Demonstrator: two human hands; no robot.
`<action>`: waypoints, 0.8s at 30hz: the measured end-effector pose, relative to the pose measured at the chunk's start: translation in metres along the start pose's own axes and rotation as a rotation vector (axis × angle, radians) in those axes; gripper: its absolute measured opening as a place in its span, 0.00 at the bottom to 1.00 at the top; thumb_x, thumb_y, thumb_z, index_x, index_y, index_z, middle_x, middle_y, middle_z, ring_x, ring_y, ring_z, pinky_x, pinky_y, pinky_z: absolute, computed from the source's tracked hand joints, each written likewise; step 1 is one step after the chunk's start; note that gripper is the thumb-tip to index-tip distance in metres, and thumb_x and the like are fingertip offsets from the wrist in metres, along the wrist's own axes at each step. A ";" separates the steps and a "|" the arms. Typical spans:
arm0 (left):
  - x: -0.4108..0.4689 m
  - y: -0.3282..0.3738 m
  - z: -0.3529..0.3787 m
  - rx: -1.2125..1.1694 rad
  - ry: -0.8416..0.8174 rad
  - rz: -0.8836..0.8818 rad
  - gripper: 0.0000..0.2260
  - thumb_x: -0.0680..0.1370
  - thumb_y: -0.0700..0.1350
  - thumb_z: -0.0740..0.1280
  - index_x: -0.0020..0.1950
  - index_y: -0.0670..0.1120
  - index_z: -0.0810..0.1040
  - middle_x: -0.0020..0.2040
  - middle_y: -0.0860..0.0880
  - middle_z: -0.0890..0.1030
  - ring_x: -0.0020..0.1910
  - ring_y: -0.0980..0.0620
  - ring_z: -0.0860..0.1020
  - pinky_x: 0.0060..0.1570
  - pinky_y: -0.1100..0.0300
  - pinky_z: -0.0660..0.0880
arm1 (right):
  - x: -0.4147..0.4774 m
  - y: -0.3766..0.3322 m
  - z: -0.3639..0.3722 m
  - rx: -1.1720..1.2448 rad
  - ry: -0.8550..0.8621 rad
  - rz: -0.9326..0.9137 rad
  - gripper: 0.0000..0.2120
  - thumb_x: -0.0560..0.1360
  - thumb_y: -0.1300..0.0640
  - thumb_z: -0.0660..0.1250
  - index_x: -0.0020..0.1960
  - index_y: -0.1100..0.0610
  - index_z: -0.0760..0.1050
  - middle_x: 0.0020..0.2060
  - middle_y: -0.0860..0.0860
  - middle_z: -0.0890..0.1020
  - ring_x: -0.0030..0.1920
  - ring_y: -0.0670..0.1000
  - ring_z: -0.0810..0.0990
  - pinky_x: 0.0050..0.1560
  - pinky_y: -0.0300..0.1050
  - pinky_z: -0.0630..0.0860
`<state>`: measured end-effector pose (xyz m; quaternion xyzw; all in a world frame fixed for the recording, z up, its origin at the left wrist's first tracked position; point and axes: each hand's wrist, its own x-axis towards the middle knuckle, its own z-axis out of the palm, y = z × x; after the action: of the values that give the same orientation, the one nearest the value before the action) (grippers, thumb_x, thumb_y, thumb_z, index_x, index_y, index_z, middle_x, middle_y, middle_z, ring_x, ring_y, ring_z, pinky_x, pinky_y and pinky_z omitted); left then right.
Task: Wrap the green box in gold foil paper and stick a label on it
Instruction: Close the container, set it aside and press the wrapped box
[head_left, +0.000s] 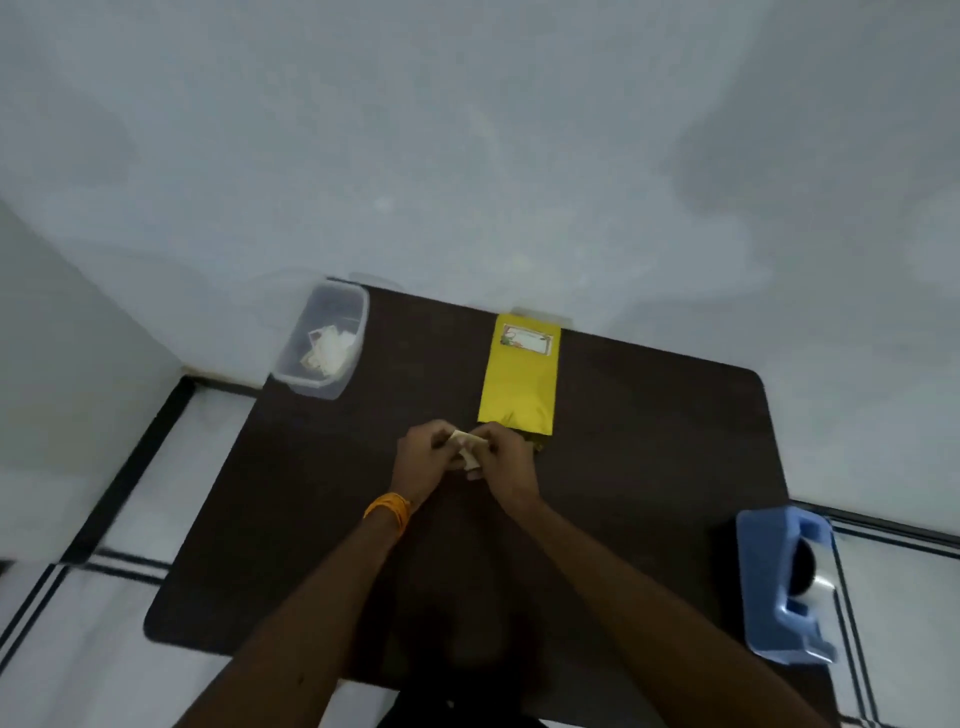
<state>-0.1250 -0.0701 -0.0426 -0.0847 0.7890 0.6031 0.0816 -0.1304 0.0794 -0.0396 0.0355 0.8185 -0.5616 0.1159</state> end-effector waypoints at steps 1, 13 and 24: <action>0.007 0.013 0.008 -0.018 -0.005 0.022 0.02 0.77 0.43 0.70 0.46 0.47 0.81 0.41 0.48 0.84 0.44 0.49 0.84 0.41 0.47 0.83 | 0.004 -0.006 -0.011 0.014 0.058 0.008 0.06 0.79 0.58 0.69 0.47 0.60 0.79 0.40 0.55 0.84 0.38 0.50 0.86 0.34 0.44 0.83; 0.054 0.121 0.107 0.137 -0.096 0.298 0.05 0.74 0.38 0.73 0.41 0.46 0.80 0.37 0.50 0.83 0.37 0.55 0.83 0.33 0.59 0.81 | 0.006 -0.037 -0.148 0.070 0.350 0.069 0.07 0.76 0.59 0.73 0.48 0.62 0.78 0.44 0.56 0.84 0.42 0.52 0.86 0.35 0.44 0.84; 0.056 0.152 0.203 0.237 -0.091 0.304 0.05 0.70 0.38 0.77 0.40 0.45 0.83 0.38 0.49 0.84 0.40 0.53 0.83 0.41 0.49 0.82 | -0.020 -0.014 -0.264 0.150 0.131 0.055 0.10 0.73 0.66 0.75 0.53 0.65 0.83 0.48 0.59 0.86 0.47 0.52 0.86 0.47 0.39 0.82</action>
<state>-0.2096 0.1627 0.0344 0.0730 0.8537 0.5144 0.0348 -0.1536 0.3205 0.0685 0.1031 0.7786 -0.6145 0.0746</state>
